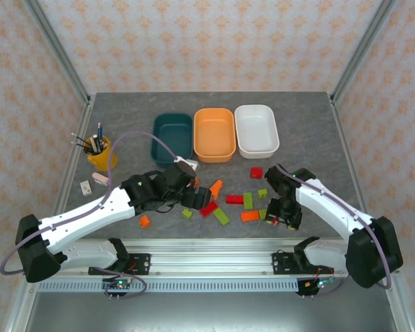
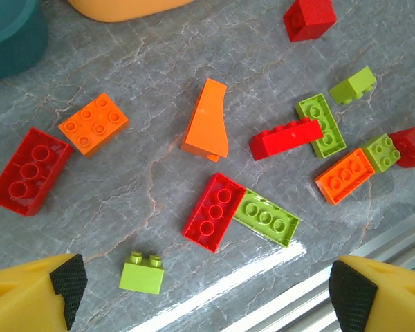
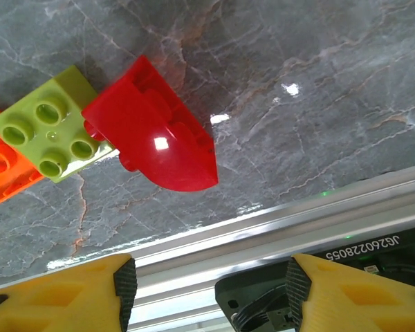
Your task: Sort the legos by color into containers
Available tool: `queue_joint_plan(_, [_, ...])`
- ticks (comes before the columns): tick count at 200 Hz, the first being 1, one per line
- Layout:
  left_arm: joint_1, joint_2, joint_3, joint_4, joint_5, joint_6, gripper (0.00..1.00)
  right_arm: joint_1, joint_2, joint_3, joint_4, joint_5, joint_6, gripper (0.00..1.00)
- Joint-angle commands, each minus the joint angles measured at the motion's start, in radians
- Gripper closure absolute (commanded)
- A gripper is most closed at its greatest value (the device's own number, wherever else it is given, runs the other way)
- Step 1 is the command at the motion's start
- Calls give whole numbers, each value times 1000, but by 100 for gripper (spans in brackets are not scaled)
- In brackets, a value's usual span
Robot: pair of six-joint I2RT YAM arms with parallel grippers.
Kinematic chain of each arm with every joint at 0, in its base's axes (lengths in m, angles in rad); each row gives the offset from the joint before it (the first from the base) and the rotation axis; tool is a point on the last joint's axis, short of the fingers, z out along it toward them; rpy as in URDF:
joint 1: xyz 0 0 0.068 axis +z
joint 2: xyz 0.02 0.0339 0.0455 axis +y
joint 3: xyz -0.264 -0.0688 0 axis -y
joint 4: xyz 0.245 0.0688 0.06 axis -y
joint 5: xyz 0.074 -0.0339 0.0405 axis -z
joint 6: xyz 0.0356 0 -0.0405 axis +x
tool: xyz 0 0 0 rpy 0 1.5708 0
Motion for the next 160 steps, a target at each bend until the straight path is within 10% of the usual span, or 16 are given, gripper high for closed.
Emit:
queue_joint_plan(1, [-7, -5, -1, 16, -2, -1, 7, 7, 51, 7, 33, 25, 3, 39])
queue_joint_plan(160, [-8, -93, -37, 145, 112, -21, 7, -62, 368, 134, 171, 71, -19, 54])
